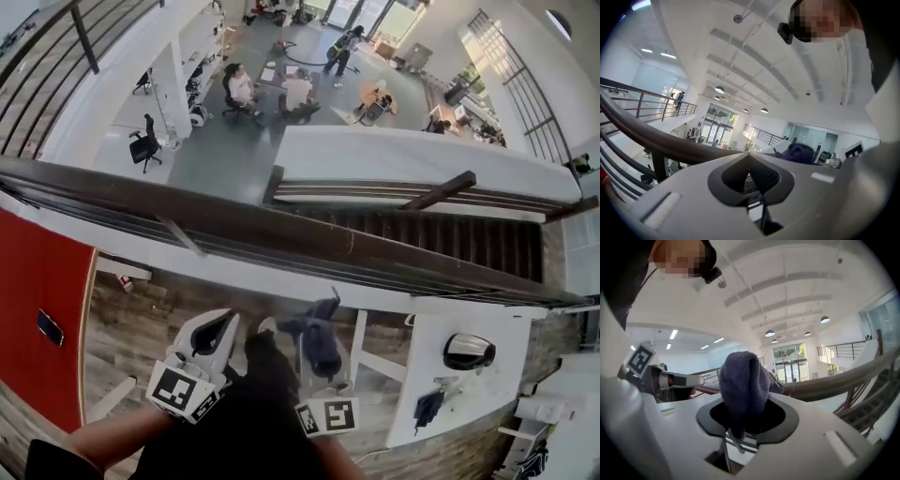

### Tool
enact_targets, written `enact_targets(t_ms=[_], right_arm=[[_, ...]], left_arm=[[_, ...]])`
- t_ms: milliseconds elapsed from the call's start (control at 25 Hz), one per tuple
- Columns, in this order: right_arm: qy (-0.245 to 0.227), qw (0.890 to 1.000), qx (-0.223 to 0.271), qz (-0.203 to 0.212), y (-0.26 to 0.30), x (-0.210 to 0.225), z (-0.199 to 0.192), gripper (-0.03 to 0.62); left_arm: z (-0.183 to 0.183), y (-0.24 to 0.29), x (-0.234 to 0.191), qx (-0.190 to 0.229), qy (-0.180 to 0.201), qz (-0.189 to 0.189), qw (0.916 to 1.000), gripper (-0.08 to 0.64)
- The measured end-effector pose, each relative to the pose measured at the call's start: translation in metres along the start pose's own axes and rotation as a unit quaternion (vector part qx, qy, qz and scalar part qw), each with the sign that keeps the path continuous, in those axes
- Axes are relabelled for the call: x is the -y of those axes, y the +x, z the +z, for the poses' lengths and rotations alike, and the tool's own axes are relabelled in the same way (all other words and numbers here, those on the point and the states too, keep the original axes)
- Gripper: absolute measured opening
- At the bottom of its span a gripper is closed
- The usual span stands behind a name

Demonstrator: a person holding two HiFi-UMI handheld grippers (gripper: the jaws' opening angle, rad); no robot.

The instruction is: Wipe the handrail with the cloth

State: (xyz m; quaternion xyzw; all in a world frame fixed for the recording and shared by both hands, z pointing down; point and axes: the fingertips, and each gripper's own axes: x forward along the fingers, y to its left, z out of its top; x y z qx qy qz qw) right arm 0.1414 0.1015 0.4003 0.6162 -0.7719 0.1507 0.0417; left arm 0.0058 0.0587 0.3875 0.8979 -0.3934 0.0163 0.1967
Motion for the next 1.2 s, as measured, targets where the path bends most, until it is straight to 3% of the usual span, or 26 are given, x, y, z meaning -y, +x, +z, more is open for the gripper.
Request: enact_targets(t_ms=[240, 440, 1200], right_arm=[[-0.073, 0.995, 0.047, -0.043, -0.005, -0.004, 0.029, 0.107], [-0.053, 0.995, 0.072, -0.049, -0.004, -0.006, 0.037, 0.104], [-0.067, 0.989, 0.120, -0.049, -0.009, -0.035, 0.059, 0.104]], left_arm=[[0.009, 0.021, 0.004, 0.022, 0.027, 0.011, 0.9993, 0.000], [0.023, 0.020, 0.013, 0.044, 0.057, -0.008, 0.9974, 0.000], [0.035, 0.008, 0.014, 0.058, 0.071, -0.019, 0.9956, 0.000]])
